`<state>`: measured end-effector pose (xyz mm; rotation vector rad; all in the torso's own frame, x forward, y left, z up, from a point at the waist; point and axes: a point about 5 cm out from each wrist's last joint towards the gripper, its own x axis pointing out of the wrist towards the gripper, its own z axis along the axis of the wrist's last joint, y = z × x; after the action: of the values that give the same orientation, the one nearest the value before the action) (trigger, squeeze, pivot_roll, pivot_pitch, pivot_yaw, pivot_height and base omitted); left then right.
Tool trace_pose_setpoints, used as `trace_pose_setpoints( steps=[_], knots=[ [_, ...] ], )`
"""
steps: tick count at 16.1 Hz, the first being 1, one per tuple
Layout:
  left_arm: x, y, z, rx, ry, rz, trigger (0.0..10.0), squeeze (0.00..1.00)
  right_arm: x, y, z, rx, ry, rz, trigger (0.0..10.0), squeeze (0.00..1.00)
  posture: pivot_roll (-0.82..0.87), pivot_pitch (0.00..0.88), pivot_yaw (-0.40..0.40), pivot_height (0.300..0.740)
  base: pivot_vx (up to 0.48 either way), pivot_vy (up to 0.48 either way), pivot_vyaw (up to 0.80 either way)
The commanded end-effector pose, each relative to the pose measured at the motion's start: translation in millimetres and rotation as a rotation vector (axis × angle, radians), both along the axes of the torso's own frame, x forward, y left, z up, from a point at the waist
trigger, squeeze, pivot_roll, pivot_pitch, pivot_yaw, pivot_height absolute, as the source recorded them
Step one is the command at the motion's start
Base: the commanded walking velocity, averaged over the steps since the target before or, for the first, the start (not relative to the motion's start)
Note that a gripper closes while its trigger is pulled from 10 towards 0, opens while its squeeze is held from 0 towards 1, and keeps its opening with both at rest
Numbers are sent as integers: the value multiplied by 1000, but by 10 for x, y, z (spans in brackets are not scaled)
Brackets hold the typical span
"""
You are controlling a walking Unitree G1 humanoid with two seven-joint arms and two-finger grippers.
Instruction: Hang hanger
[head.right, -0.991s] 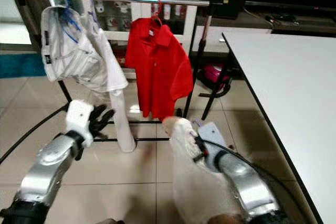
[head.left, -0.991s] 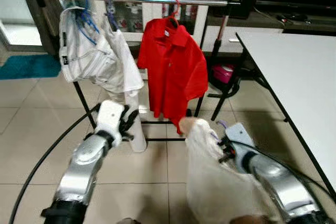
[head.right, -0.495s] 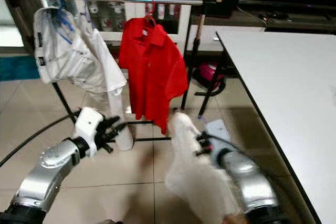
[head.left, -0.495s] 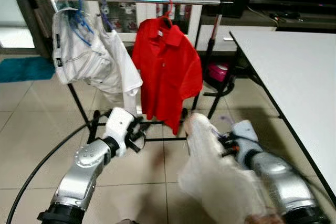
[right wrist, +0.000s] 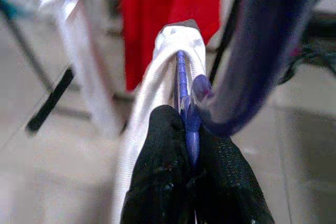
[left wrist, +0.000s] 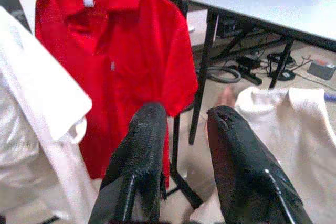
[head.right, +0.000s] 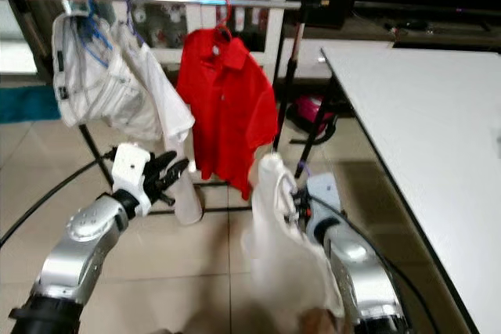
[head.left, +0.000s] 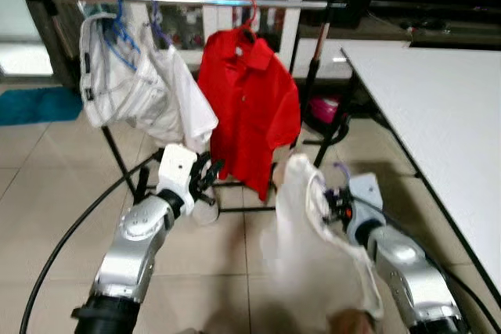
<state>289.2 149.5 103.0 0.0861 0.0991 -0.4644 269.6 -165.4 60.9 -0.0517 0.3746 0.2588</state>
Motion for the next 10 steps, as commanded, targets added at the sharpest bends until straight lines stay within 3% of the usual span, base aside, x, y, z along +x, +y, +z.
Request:
trace_pose_setpoints(
  steps=[1,4,10],
  knots=[
    [25,-26,37,-5,-16,7,10000,0,103,-11,228,31,-97,-52,10000,0,-172,0,-14,740,382,0,0],
    [7,-12,40,-3,-19,9,10000,0,157,88,344,96,-142,-44,10000,0,-159,0,-26,740,397,0,0],
    [-17,5,30,5,-17,-3,10000,0,100,177,346,76,-121,93,10000,0,-149,0,-21,740,424,0,761]
  ],
)
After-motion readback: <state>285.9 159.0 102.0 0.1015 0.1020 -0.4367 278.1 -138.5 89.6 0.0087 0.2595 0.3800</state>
